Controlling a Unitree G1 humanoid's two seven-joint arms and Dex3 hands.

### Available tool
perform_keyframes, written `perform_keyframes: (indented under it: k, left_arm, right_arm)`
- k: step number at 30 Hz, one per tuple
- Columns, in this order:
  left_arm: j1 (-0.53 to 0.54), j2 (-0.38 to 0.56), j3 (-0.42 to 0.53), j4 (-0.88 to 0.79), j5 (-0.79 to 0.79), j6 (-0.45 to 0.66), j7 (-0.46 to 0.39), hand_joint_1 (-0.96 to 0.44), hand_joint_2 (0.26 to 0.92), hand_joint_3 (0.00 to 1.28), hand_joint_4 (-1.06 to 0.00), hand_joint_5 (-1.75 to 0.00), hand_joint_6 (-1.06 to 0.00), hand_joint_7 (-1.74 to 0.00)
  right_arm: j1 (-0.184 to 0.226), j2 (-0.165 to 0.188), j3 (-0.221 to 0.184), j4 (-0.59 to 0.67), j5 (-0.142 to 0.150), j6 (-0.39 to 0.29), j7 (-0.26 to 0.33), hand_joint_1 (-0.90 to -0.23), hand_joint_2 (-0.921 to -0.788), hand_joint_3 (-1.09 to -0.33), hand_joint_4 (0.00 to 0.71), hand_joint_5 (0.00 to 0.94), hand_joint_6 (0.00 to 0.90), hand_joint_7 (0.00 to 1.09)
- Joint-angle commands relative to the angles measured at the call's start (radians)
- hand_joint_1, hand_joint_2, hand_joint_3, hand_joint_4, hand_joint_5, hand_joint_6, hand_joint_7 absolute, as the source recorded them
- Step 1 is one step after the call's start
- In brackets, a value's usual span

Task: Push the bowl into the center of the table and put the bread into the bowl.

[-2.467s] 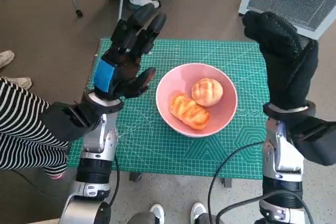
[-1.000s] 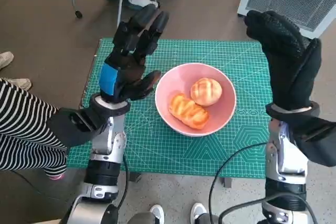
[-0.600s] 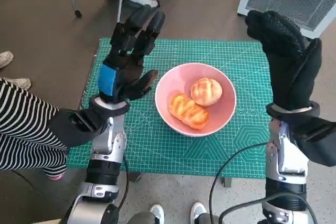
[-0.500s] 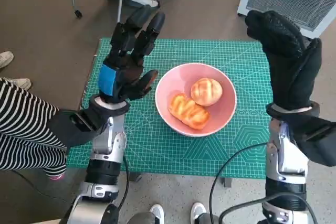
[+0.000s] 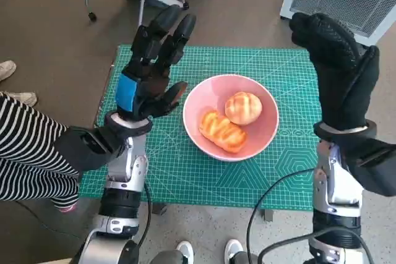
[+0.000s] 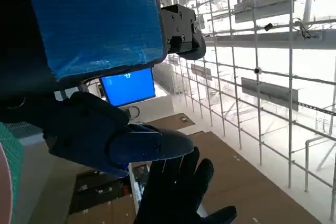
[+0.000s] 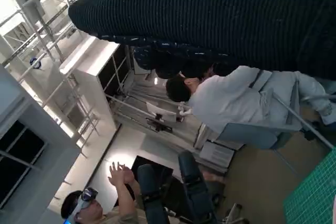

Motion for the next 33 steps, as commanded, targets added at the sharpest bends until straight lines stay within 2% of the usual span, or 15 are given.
perform_keyframes:
  k: [1, 33]
  left_arm:
    - [-0.011, 0.004, 0.000, -0.007, -0.001, -0.007, -0.003, -0.61, 0.921, 0.36, -0.19, -0.01, 0.00, -0.56]
    - [-0.018, 0.011, -0.007, -0.028, 0.004, 0.042, 0.005, -0.61, 0.921, 0.34, -0.19, -0.01, 0.00, -0.57]
  right_arm:
    - [0.018, 0.003, 0.001, 0.021, -0.009, -0.001, -0.007, -0.721, -0.921, -0.690, 0.180, 0.000, 0.029, 0.55]
    - [0.012, 0.010, 0.001, 0.044, 0.017, -0.006, 0.002, -0.722, -0.921, -0.690, 0.177, 0.000, 0.040, 0.56]
